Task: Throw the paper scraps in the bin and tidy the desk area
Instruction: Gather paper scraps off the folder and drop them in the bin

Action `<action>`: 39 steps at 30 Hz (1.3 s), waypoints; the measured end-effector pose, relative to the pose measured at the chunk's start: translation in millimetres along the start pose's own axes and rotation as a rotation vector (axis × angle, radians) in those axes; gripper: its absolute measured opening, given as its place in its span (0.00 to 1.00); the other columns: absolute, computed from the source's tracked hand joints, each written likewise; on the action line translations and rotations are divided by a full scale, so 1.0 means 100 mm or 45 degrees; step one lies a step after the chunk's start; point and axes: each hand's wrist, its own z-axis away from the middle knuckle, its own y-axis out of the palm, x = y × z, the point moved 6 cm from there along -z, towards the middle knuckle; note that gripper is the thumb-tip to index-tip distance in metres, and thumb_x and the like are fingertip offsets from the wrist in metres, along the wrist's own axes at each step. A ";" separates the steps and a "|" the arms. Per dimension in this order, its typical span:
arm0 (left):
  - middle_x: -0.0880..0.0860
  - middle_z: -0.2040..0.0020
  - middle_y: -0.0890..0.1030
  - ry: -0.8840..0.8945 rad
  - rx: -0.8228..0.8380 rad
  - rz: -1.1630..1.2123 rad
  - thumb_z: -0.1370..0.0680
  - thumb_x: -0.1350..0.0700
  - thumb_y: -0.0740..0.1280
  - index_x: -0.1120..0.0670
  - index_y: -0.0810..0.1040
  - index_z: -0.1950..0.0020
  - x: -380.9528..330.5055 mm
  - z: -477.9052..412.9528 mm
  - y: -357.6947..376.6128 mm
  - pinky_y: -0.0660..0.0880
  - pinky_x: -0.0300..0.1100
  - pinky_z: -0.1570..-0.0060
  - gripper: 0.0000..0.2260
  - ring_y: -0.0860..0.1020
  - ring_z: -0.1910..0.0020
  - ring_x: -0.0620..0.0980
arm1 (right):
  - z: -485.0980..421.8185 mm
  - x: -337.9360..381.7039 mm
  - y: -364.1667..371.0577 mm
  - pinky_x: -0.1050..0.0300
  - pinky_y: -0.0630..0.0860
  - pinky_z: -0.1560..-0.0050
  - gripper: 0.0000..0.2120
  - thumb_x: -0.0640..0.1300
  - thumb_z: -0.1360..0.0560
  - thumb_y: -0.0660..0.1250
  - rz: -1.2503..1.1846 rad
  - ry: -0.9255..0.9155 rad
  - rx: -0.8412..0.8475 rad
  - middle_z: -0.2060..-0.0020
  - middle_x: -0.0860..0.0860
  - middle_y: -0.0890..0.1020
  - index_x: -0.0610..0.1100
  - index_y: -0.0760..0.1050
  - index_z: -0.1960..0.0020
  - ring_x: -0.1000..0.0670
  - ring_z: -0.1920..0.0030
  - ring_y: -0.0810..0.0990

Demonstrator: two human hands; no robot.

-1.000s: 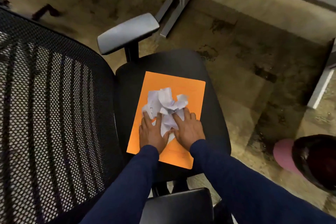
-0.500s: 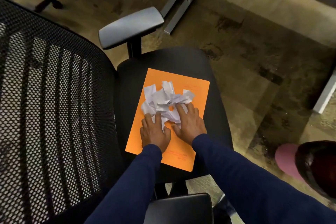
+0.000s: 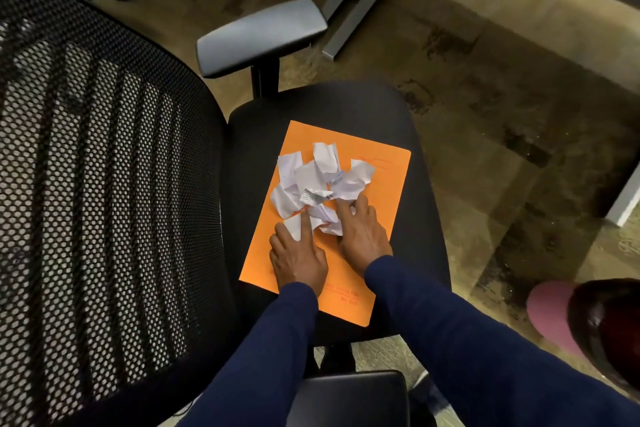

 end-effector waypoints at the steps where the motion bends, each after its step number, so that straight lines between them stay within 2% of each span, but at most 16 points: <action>1: 0.60 0.34 0.64 -0.012 0.001 0.013 0.25 0.53 0.64 0.43 0.57 0.22 0.00 -0.01 0.00 0.73 0.52 0.44 0.32 0.68 0.41 0.59 | 0.01 0.00 0.00 0.51 0.70 0.61 0.22 0.44 0.20 0.62 -0.024 -0.003 -0.003 0.38 0.44 0.66 0.49 0.63 0.28 0.41 0.44 0.72; 3: 0.60 0.34 0.65 -0.021 0.005 0.057 0.24 0.54 0.64 0.45 0.62 0.23 0.00 -0.03 0.01 0.73 0.53 0.45 0.29 0.68 0.41 0.60 | 0.03 -0.01 0.01 0.51 0.70 0.59 0.23 0.44 0.21 0.63 -0.123 -0.007 0.003 0.39 0.45 0.67 0.49 0.63 0.27 0.42 0.43 0.72; 5: 0.61 0.36 0.68 -0.017 -0.021 0.156 0.24 0.58 0.65 0.48 0.69 0.28 0.01 -0.02 0.01 0.74 0.55 0.49 0.24 0.70 0.42 0.62 | 0.05 -0.03 0.00 0.52 0.69 0.58 0.24 0.48 0.22 0.65 -0.269 0.018 0.008 0.40 0.46 0.68 0.49 0.65 0.28 0.45 0.45 0.73; 8: 0.62 0.42 0.71 -0.002 -0.092 0.307 0.24 0.62 0.65 0.52 0.76 0.36 0.00 0.02 -0.04 0.75 0.54 0.56 0.17 0.72 0.46 0.63 | 0.09 -0.10 0.00 0.52 0.67 0.60 0.12 0.43 0.24 0.65 -0.313 0.094 0.004 0.43 0.45 0.69 0.43 0.71 0.42 0.41 0.51 0.75; 10: 0.63 0.43 0.70 -0.012 -0.101 0.388 0.24 0.62 0.65 0.55 0.77 0.40 0.01 0.02 -0.06 0.76 0.54 0.57 0.12 0.73 0.48 0.63 | 0.12 -0.13 -0.02 0.51 0.69 0.62 0.07 0.41 0.25 0.64 -0.354 0.158 -0.036 0.46 0.44 0.71 0.42 0.71 0.48 0.39 0.56 0.76; 12: 0.62 0.45 0.71 -0.023 -0.109 0.469 0.24 0.61 0.66 0.57 0.78 0.44 0.03 0.02 -0.10 0.75 0.53 0.57 0.10 0.73 0.50 0.63 | 0.17 -0.15 -0.05 0.49 0.74 0.59 0.08 0.42 0.25 0.63 -0.413 0.220 -0.079 0.48 0.44 0.73 0.42 0.74 0.47 0.40 0.56 0.76; 14: 0.63 0.48 0.71 -0.049 -0.130 0.552 0.25 0.60 0.67 0.60 0.78 0.47 0.05 0.03 -0.14 0.75 0.53 0.58 0.08 0.73 0.52 0.62 | 0.19 -0.18 -0.06 0.51 0.74 0.58 0.10 0.45 0.24 0.63 -0.472 0.293 -0.091 0.48 0.44 0.74 0.42 0.75 0.46 0.41 0.54 0.77; 19: 0.61 0.51 0.73 -0.139 -0.135 0.637 0.27 0.58 0.70 0.63 0.77 0.51 0.10 0.08 -0.33 0.72 0.49 0.60 0.10 0.75 0.56 0.62 | 0.27 -0.24 -0.15 0.55 0.70 0.54 0.13 0.52 0.24 0.66 -0.634 0.475 -0.097 0.52 0.50 0.74 0.46 0.76 0.45 0.48 0.54 0.74; 21: 0.60 0.52 0.74 -0.168 -0.122 0.664 0.26 0.52 0.72 0.61 0.76 0.52 0.11 0.09 -0.42 0.70 0.46 0.61 0.13 0.75 0.57 0.61 | 0.29 -0.23 -0.20 0.55 0.71 0.55 0.14 0.56 0.24 0.65 -0.637 0.487 -0.106 0.54 0.52 0.74 0.47 0.77 0.47 0.49 0.55 0.74; 24: 0.56 0.52 0.75 -0.216 -0.077 0.678 0.25 0.43 0.71 0.58 0.77 0.52 0.09 0.11 -0.55 0.74 0.46 0.59 0.18 0.76 0.55 0.58 | 0.33 -0.21 -0.29 0.53 0.74 0.56 0.16 0.58 0.22 0.63 -0.729 0.553 -0.145 0.59 0.52 0.77 0.45 0.79 0.54 0.46 0.56 0.78; 26: 0.54 0.51 0.77 -0.241 -0.073 0.743 0.25 0.40 0.70 0.56 0.80 0.49 0.03 0.10 -0.65 0.73 0.44 0.57 0.19 0.77 0.53 0.55 | 0.36 -0.21 -0.35 0.55 0.71 0.61 0.19 0.56 0.21 0.63 -0.830 0.595 -0.189 0.66 0.52 0.78 0.44 0.78 0.62 0.45 0.61 0.77; 29: 0.53 0.49 0.79 -0.233 -0.080 0.862 0.24 0.42 0.69 0.55 0.82 0.47 -0.14 0.09 -0.79 0.71 0.42 0.54 0.18 0.77 0.49 0.54 | 0.40 -0.26 -0.46 0.55 0.66 0.66 0.22 0.53 0.21 0.63 -0.943 0.644 -0.213 0.72 0.49 0.77 0.42 0.74 0.69 0.42 0.65 0.77; 31: 0.54 0.50 0.80 -0.218 -0.078 0.903 0.23 0.44 0.69 0.56 0.82 0.49 -0.28 0.08 -0.84 0.72 0.43 0.53 0.16 0.78 0.48 0.55 | 0.40 -0.30 -0.53 0.55 0.65 0.67 0.22 0.51 0.22 0.64 -0.960 0.654 -0.224 0.73 0.50 0.76 0.44 0.71 0.72 0.45 0.67 0.75; 34: 0.56 0.51 0.82 -0.136 -0.069 0.927 0.22 0.47 0.67 0.57 0.83 0.52 -0.58 0.09 -0.89 0.75 0.47 0.51 0.14 0.79 0.49 0.57 | 0.45 -0.44 -0.68 0.54 0.68 0.65 0.19 0.50 0.22 0.64 -1.071 0.687 -0.279 0.71 0.48 0.78 0.44 0.74 0.69 0.48 0.67 0.75; 36: 0.58 0.50 0.83 -0.133 -0.044 0.939 0.22 0.47 0.66 0.58 0.83 0.51 -0.81 0.12 -0.89 0.76 0.50 0.47 0.14 0.79 0.48 0.59 | 0.48 -0.58 -0.79 0.54 0.71 0.63 0.17 0.50 0.22 0.64 -1.107 0.687 -0.320 0.69 0.47 0.79 0.43 0.75 0.67 0.47 0.66 0.76; 39: 0.58 0.48 0.84 -0.139 0.016 0.927 0.20 0.46 0.63 0.59 0.83 0.49 -1.22 0.24 -0.83 0.76 0.50 0.44 0.18 0.79 0.46 0.60 | 0.57 -0.91 -0.97 0.63 0.67 0.69 0.19 0.51 0.21 0.64 -1.148 0.682 -0.391 0.71 0.49 0.76 0.44 0.72 0.68 0.48 0.67 0.74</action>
